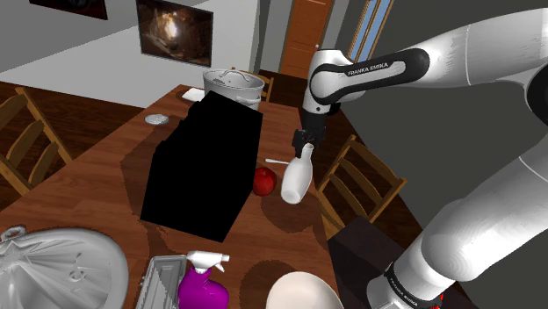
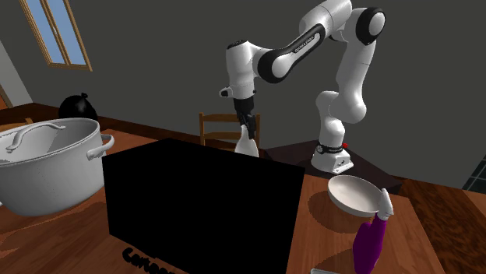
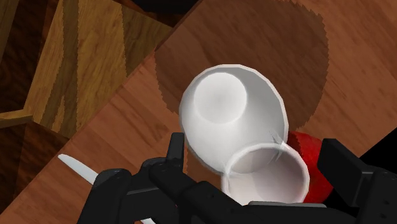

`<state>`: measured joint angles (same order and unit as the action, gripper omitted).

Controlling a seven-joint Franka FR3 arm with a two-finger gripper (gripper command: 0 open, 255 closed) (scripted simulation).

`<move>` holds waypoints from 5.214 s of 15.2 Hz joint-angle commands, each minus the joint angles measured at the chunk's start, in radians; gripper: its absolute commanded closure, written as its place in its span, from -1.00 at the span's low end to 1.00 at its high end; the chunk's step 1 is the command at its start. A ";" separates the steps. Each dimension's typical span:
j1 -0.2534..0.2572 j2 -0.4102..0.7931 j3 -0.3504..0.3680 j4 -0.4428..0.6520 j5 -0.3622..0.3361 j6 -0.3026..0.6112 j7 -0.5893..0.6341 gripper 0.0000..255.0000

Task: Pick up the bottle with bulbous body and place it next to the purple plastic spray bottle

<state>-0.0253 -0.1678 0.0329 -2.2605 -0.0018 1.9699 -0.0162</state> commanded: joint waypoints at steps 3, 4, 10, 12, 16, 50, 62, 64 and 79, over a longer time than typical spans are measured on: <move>0.000 0.000 0.000 0.000 0.000 0.000 0.000 1.00; 0.000 0.000 0.000 0.000 0.000 0.000 0.000 1.00; 0.000 0.000 0.000 0.000 0.000 0.000 0.000 1.00; 0.000 0.000 0.000 0.000 0.000 0.000 0.000 1.00; 0.000 -0.019 0.000 0.036 0.001 -0.054 -0.001 1.00; -0.001 -0.033 -0.002 0.483 0.001 -0.515 -0.004 1.00; -0.001 0.027 -0.001 0.716 -0.001 -0.688 -0.003 1.00; -0.001 0.042 -0.001 0.761 -0.002 -0.719 -0.003 1.00; 0.049 0.025 0.060 0.886 0.023 -0.860 0.116 1.00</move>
<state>0.0163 -0.1214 0.0827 -1.3528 0.0161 1.1090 0.0790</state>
